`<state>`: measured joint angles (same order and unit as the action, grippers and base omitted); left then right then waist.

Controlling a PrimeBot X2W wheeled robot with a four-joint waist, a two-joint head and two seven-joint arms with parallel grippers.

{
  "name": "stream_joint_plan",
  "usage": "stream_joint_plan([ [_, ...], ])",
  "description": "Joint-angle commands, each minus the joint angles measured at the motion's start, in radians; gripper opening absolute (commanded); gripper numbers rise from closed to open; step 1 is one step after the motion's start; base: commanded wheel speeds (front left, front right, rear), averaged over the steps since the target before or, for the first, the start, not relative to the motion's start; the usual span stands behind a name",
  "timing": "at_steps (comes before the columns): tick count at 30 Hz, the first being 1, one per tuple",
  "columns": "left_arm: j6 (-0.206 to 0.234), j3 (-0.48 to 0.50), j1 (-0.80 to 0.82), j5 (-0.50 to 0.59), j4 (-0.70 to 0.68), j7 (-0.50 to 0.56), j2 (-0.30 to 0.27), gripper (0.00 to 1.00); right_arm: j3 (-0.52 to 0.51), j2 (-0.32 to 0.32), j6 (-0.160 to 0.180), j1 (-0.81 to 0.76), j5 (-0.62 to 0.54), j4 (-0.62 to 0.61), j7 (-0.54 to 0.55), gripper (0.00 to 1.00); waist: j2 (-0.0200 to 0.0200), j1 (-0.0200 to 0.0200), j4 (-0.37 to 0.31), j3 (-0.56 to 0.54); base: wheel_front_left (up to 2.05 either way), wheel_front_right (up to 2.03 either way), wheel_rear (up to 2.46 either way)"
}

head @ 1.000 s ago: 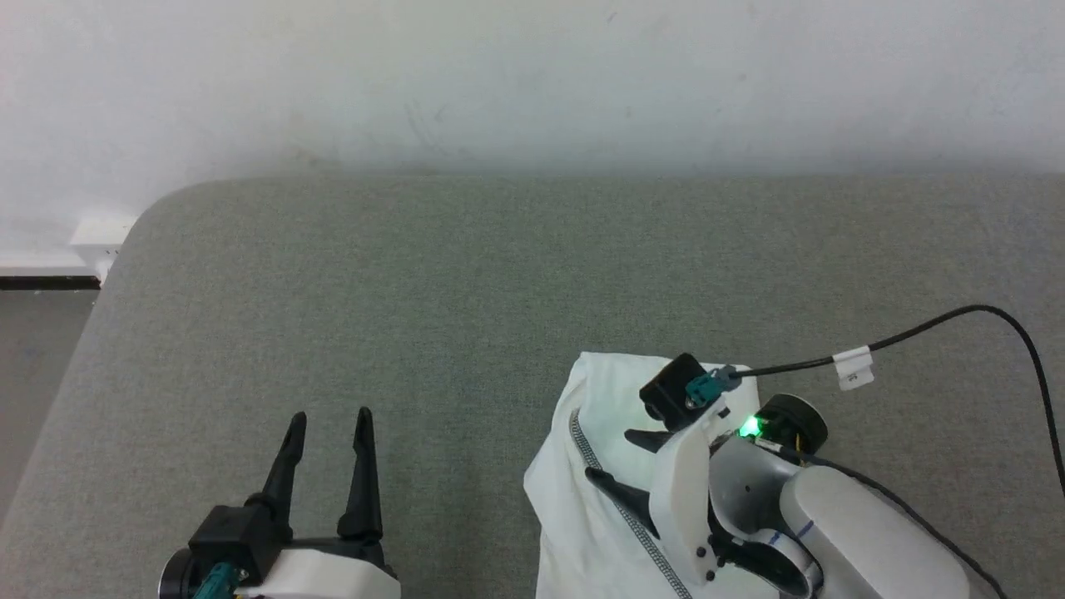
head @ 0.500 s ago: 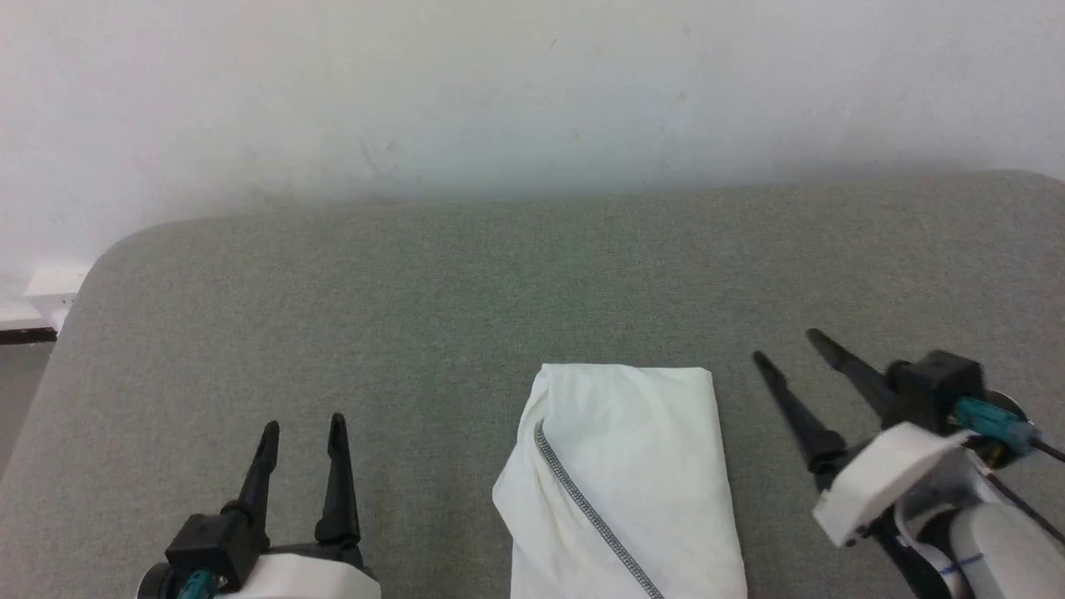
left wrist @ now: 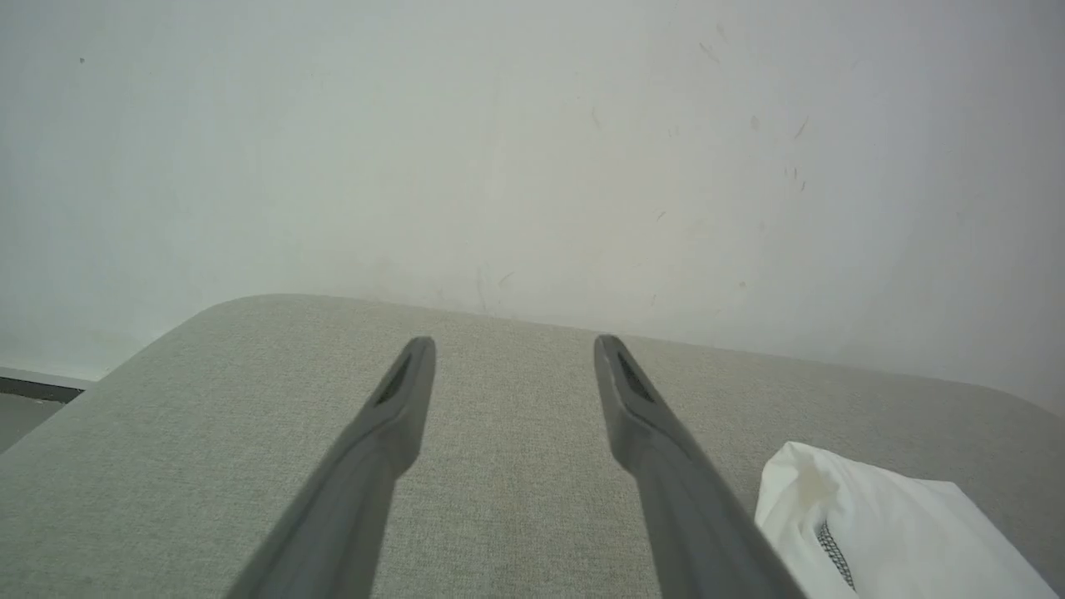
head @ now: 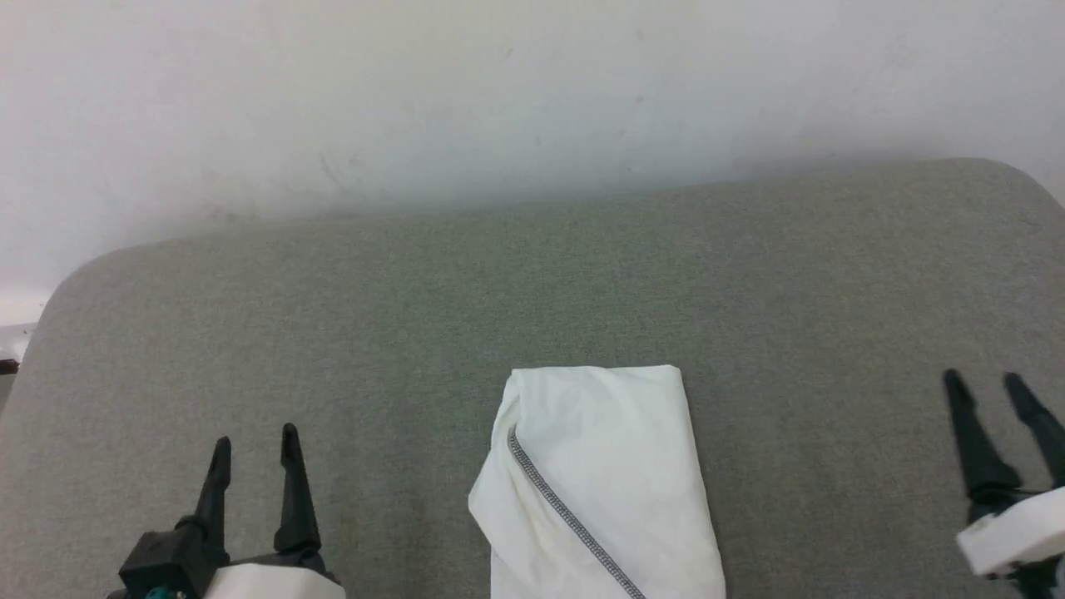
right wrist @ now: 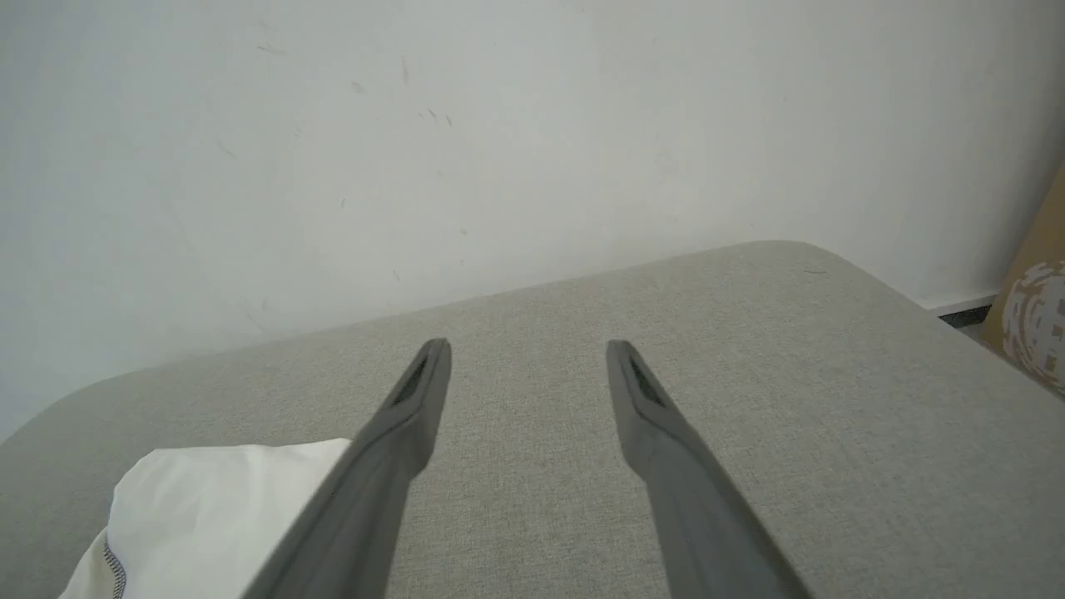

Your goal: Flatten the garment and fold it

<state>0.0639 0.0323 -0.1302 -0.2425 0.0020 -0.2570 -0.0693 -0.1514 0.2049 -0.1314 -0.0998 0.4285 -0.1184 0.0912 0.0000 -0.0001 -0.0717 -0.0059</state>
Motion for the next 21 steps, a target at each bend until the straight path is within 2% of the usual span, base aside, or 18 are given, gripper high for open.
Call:
stream_joint_plan([
  [1,0.007,0.008,-0.014,-0.007,-0.006,-0.005,-0.004,1.00,-0.042,-0.007,0.001,-0.002,0.037,0.001,0.024,1.00,0.0000,0.0001,-0.008,0.005,0.00,0.00,0.00],
  [6,0.006,0.013,-0.025,-0.015,-0.004,-0.005,-0.001,1.00,-0.197,-0.007,0.001,0.022,0.221,0.107,0.227,1.00,0.0000,0.0001,-0.001,0.011,0.00,0.00,0.00],
  [11,-0.003,0.007,-0.024,-0.017,0.005,-0.005,0.001,1.00,-0.301,-0.029,0.001,0.056,0.382,0.267,0.498,1.00,0.0000,0.0001,0.034,0.005,0.00,0.00,0.00],
  [16,-0.015,0.001,-0.023,-0.019,0.014,-0.005,0.002,1.00,-0.331,-0.111,0.001,0.121,0.493,0.404,0.727,1.00,0.0000,0.0001,0.073,-0.001,0.00,0.00,0.00],
  [21,-0.021,-0.005,-0.010,-0.018,0.020,-0.005,0.002,1.00,-0.303,-0.146,0.001,0.191,0.569,0.504,0.792,1.00,0.0000,0.0001,0.096,0.007,0.00,0.00,0.00],
])
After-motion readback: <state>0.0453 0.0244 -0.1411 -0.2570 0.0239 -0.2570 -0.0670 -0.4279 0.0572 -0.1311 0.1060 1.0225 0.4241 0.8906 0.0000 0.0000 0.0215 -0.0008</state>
